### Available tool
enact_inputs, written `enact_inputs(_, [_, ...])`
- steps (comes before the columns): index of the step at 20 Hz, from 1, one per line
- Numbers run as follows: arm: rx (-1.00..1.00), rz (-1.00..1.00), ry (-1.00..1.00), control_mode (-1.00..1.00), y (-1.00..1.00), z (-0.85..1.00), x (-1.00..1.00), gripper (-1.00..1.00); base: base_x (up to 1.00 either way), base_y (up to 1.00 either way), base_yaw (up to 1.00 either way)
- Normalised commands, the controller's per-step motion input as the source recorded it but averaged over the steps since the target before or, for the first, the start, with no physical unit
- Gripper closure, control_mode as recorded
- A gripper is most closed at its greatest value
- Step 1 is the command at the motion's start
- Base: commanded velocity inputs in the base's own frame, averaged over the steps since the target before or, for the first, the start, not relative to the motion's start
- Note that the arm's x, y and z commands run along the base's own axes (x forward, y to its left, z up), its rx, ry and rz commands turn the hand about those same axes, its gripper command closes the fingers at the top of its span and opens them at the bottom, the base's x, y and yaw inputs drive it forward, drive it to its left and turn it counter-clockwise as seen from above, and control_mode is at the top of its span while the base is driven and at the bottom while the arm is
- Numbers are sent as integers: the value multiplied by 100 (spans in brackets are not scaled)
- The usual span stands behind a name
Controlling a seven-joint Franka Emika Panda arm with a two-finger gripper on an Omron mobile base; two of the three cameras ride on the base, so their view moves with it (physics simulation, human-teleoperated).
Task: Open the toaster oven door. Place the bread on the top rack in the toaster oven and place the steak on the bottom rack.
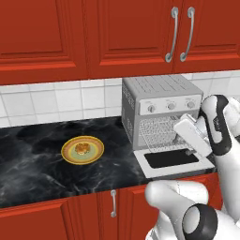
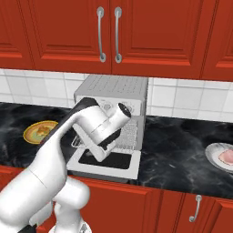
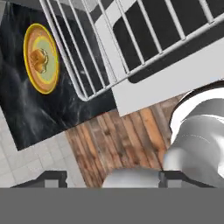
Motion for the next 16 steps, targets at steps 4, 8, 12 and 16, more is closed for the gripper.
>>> enact_inputs(4, [-27, 24, -2, -100, 100, 40, -68, -100, 0, 0, 0])
enact_inputs(8, [-22, 25, -3, -100, 100, 13, 4, -100, 0, 0, 0])
enact_inputs(12, [-25, 25, -13, -100, 100, 15, 18, -100, 0, 0, 0])
enact_inputs(16, [-24, 12, -3, -100, 100, 14, 83, -100, 0, 0, 0])
